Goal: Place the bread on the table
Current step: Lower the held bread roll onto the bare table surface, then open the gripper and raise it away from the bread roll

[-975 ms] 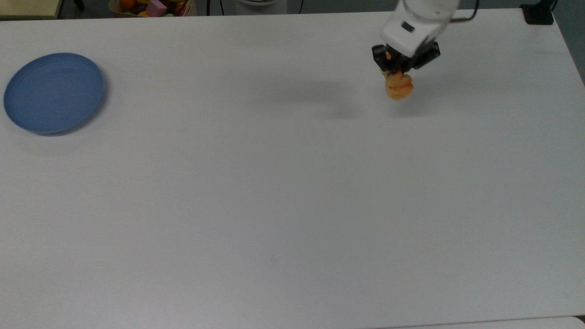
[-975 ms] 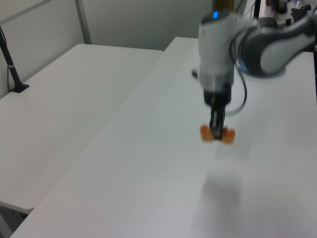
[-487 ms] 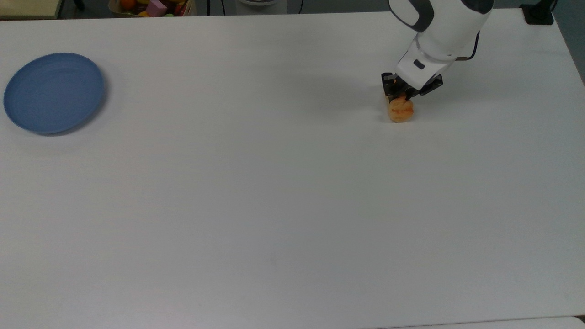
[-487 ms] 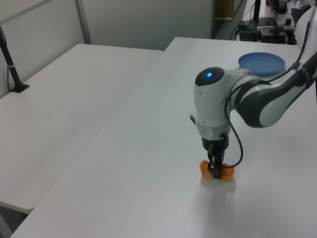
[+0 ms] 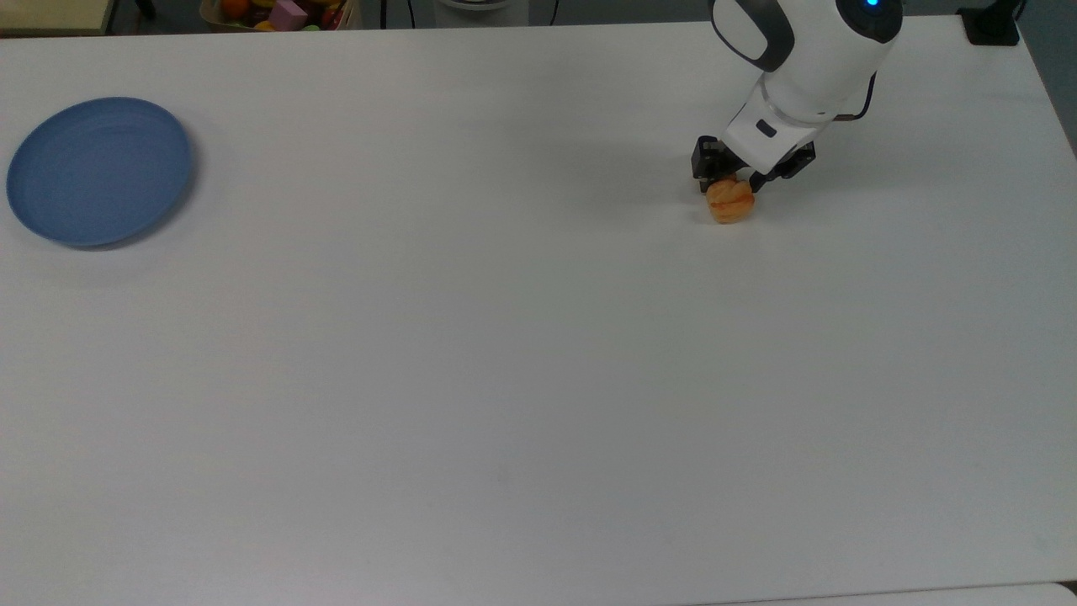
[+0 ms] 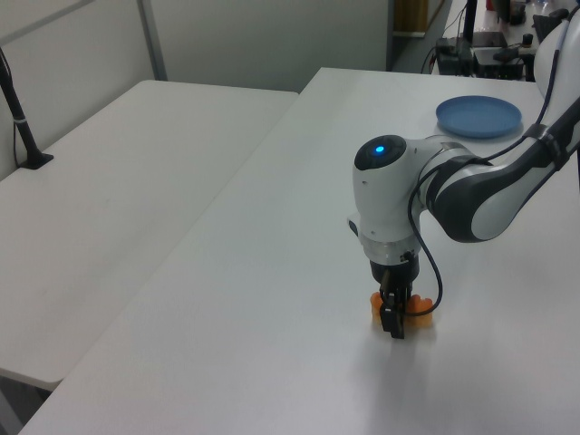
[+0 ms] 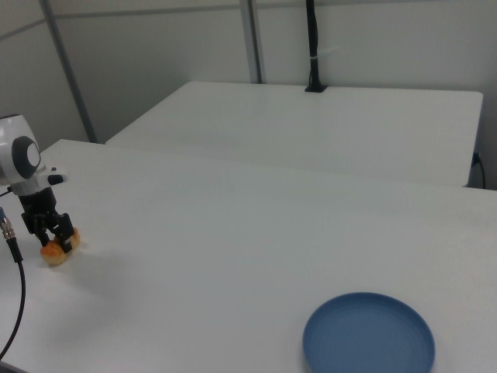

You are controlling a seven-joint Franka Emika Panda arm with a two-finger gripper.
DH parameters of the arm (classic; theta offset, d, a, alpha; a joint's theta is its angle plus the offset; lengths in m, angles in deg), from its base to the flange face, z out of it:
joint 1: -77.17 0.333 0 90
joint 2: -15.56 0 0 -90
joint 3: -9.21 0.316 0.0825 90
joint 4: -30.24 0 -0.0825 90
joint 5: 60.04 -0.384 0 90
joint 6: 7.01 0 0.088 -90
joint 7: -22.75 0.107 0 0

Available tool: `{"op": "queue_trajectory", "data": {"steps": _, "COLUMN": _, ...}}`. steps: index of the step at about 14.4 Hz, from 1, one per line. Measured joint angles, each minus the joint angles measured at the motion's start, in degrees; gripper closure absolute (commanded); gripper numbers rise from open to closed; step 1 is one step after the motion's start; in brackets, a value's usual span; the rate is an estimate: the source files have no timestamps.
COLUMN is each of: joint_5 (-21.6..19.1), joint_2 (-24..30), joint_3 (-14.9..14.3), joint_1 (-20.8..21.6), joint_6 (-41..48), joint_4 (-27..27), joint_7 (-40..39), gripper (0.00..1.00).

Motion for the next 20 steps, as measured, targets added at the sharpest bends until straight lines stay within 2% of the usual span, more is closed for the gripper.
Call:
{"op": "queue_trajectory", "data": {"steps": 5, "joint_5": 2.7, "joint_2": -0.1, "joint_3": 0.0, "joint_1": 0.0, "joint_6": 0.0, "joint_4": -0.3, "joint_7": 0.3, "gripper": 0.0}}
{"op": "queue_trajectory", "data": {"steps": 9, "joint_5": 3.1, "joint_2": 0.3, "joint_3": 0.0, "joint_1": -0.2, "joint_6": 0.0, "joint_4": 0.5, "joint_7": 0.3, "gripper": 0.0}}
{"op": "queue_trajectory", "data": {"steps": 14, "joint_5": 3.1, "joint_2": 4.9, "joint_3": 0.0, "joint_1": -2.3, "joint_6": 0.5, "joint_4": 3.9, "joint_7": -0.1, "gripper": 0.0}}
{"op": "queue_trajectory", "data": {"steps": 20, "joint_5": 2.0, "joint_2": 11.7, "joint_3": -0.7, "joint_1": -6.9, "joint_6": 12.7, "joint_4": 9.8, "joint_7": -8.1, "gripper": 0.0}}
